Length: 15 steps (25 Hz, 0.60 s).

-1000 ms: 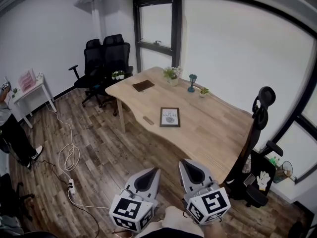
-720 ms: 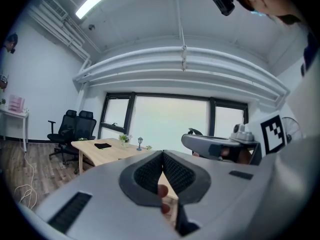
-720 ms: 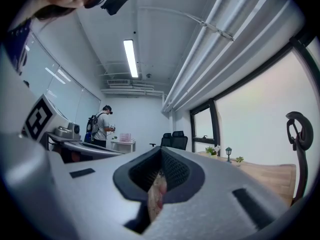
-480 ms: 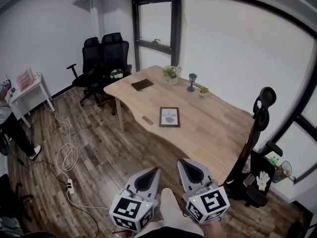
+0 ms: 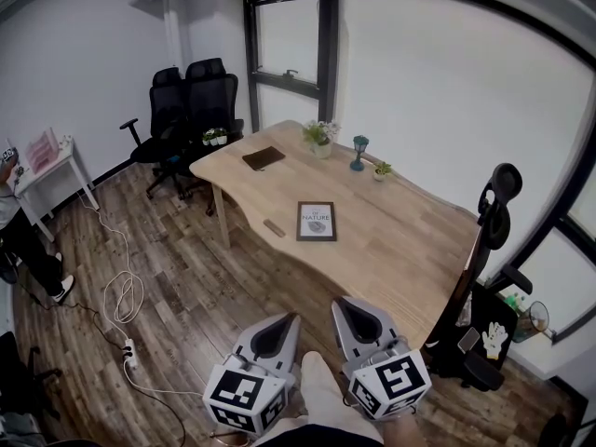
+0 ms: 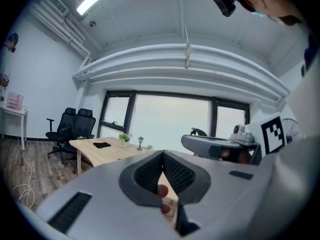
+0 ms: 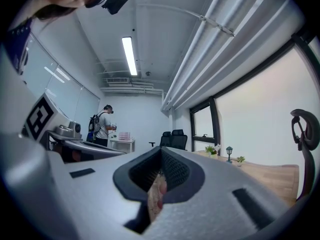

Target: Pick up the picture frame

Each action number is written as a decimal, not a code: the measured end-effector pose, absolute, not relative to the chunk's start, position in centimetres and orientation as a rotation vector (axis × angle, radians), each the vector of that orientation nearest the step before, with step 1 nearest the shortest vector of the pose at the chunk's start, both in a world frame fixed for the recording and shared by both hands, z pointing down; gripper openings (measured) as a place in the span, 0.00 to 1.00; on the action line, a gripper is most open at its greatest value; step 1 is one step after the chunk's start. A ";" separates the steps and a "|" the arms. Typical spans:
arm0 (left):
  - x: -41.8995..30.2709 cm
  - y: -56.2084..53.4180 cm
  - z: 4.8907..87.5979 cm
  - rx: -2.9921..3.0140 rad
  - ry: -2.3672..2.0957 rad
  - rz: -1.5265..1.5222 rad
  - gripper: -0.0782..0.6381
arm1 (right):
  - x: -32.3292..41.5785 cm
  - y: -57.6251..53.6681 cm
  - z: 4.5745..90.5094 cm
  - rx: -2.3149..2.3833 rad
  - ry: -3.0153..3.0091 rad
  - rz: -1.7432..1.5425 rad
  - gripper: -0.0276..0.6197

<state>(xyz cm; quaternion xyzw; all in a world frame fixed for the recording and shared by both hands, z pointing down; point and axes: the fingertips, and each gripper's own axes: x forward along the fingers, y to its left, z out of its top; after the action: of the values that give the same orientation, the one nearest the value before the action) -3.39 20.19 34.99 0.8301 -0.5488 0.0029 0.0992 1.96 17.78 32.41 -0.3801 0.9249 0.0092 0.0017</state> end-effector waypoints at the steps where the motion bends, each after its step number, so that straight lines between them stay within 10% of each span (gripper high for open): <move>1: -3.4 19.9 35.0 2.455 -1.622 0.011 0.12 | 1.9 17.4 32.5 -1.195 2.902 0.027 0.04; 15: -4.0 15.6 35.8 2.441 -1.612 0.025 0.12 | 1.8 13.0 33.6 -1.222 2.901 -0.005 0.04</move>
<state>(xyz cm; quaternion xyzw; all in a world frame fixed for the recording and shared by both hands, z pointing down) -3.95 15.59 35.76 0.8297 -0.5477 0.0086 0.1078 1.84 12.95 33.62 -0.3883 0.9215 -0.0016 -0.0031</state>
